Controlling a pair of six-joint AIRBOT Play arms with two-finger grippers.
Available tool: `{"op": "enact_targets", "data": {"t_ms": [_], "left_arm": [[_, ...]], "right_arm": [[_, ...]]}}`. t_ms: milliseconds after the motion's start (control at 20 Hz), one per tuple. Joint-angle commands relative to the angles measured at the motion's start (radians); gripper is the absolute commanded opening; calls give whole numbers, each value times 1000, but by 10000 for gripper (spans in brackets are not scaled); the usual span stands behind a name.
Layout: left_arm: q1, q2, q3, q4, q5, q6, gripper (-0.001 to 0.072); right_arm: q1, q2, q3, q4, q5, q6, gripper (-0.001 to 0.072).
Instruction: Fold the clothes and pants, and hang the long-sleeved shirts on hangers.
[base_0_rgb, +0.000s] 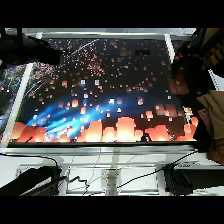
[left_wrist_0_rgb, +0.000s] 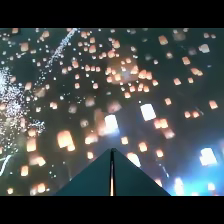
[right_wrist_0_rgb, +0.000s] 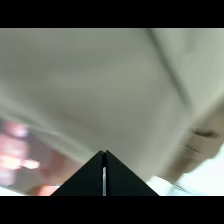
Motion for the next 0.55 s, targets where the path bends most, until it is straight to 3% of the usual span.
{"op": "enact_targets", "data": {"t_ms": [0, 100, 250, 500], "left_arm": [[0, -1, 0, 0, 0, 0, 12], [0, -1, 0, 0, 0, 0, 12], [0, -1, 0, 0, 0, 0, 12], [0, -1, 0, 0, 0, 0, 12]], "right_arm": [[11, 1, 0, 302, -84, -52, 37], [64, 1, 0, 402, -102, -74, 37], [231, 2, 0, 397, -89, -83, 37], [668, 17, 25, 243, -93, -129, 37]]}}
